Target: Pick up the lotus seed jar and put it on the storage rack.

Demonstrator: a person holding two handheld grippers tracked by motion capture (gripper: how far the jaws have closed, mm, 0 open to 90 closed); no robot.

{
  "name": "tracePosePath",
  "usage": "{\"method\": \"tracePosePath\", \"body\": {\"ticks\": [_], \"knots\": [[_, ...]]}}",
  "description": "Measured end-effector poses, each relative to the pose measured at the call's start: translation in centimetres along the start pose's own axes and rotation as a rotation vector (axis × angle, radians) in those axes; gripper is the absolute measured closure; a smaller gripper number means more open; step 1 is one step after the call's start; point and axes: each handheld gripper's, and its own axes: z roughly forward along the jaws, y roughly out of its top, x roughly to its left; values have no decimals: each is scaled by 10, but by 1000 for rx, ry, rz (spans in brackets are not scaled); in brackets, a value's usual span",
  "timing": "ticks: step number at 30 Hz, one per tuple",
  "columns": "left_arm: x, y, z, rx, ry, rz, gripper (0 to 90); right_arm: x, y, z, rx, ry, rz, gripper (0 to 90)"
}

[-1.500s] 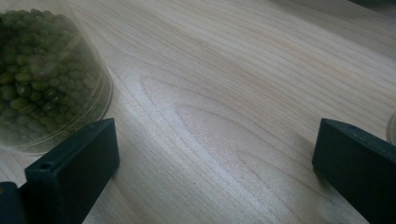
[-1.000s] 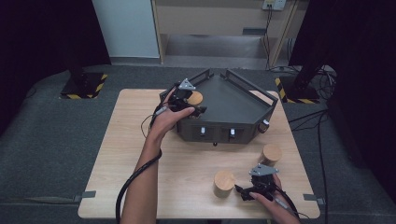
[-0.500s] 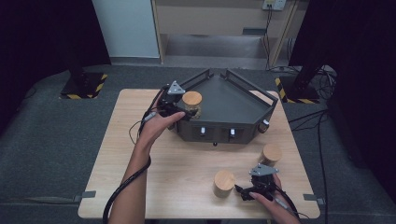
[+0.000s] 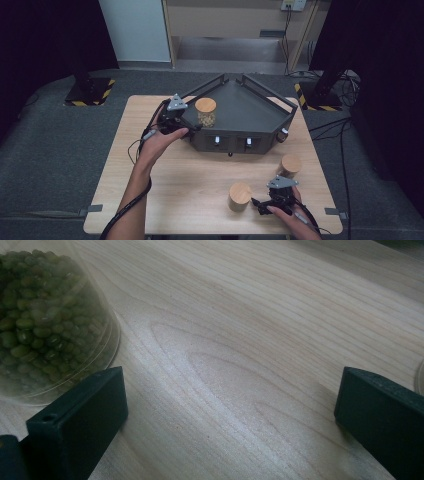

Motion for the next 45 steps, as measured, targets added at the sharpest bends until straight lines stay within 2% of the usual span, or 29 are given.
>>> {"method": "tracePosePath", "body": {"ticks": [5,14,34,39,42,45], "knots": [[-4,-9,-6,8,2,-17,37,0,0,0,0,-1,0,6],[-16,-16,-14,21,13,-17,26,1,0,0,1,-3,2,6],[-40,-51,-28,34,51,-81,28,1,0,0,1,-3,3,6],[-44,-58,-31,38,52,-82,27,1,0,0,1,-3,3,6],[-52,-61,-33,43,75,-79,28,1,0,0,1,-3,3,6],[-58,-65,-35,52,77,-69,27,1,0,0,1,-3,3,6]]}}
